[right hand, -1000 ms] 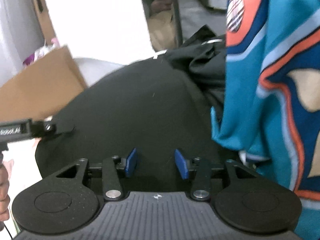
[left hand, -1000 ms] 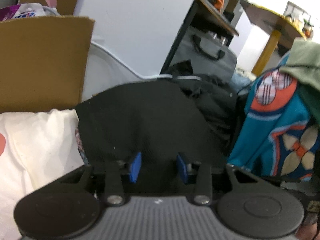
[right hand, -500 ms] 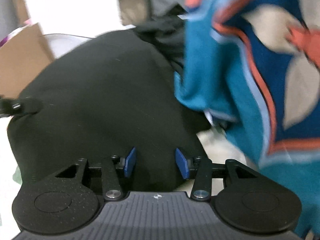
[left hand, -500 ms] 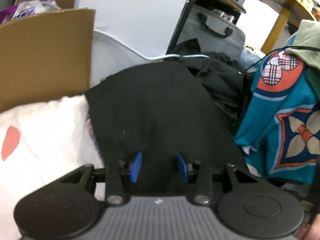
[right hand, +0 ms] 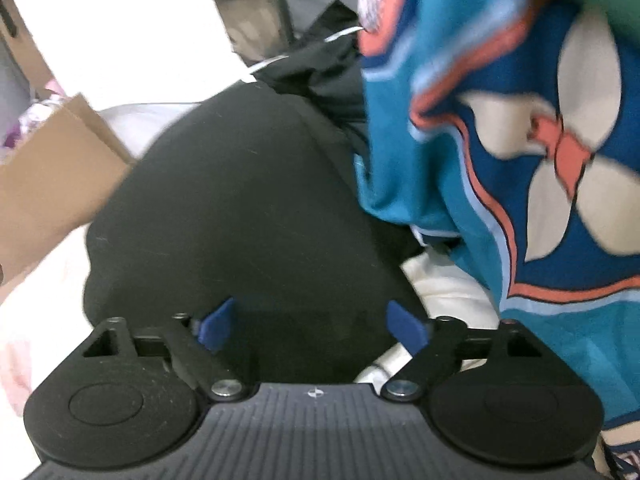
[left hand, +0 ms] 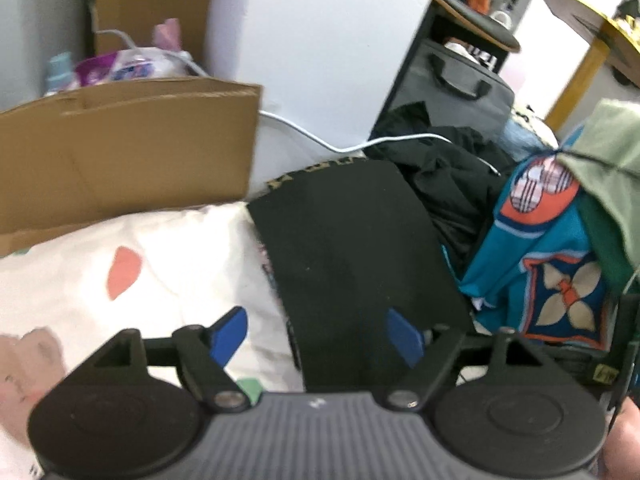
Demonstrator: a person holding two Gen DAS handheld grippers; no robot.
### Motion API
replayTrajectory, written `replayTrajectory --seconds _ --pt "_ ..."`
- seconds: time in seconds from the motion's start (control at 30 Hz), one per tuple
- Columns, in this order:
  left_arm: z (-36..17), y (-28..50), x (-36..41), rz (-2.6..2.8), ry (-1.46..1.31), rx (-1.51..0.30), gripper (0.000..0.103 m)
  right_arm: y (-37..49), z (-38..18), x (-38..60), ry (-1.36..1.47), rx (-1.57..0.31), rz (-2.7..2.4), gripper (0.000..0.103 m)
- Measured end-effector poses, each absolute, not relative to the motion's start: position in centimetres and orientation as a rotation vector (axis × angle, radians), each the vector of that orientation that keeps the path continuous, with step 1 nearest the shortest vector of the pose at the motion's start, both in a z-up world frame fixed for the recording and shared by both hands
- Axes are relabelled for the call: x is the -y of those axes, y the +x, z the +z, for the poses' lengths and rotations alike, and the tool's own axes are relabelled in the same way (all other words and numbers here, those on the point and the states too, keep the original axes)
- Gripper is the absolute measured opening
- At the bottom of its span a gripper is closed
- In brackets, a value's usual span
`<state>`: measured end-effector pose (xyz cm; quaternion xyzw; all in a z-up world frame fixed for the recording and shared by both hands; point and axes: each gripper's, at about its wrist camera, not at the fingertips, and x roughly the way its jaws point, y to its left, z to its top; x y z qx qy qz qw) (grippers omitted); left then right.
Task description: Fold clothes
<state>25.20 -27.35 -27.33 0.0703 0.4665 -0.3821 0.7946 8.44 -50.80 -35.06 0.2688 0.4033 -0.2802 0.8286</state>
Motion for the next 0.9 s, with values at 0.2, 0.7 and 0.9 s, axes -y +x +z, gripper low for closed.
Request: replayTrajectory --seconds 0.2,0.7,0.9 --pt "-22.5 24.8 25.3 -0.784 0.222 -1.101 0.098 8.3 -29.6 49.4 0.631 -0.882 -0.549 0.1" --pt "-12.0 22.9 20.4 -0.619 0.226 -1.067 0.102 5.8 -18.1 49.6 0.691 -0.851 -0.507 0.102" --pt "-7.6 21.2 17.8 -0.551 0.226 -1.035 0.102 6.1 -14.4 48.8 0.693 -0.875 -0.462 0.102"
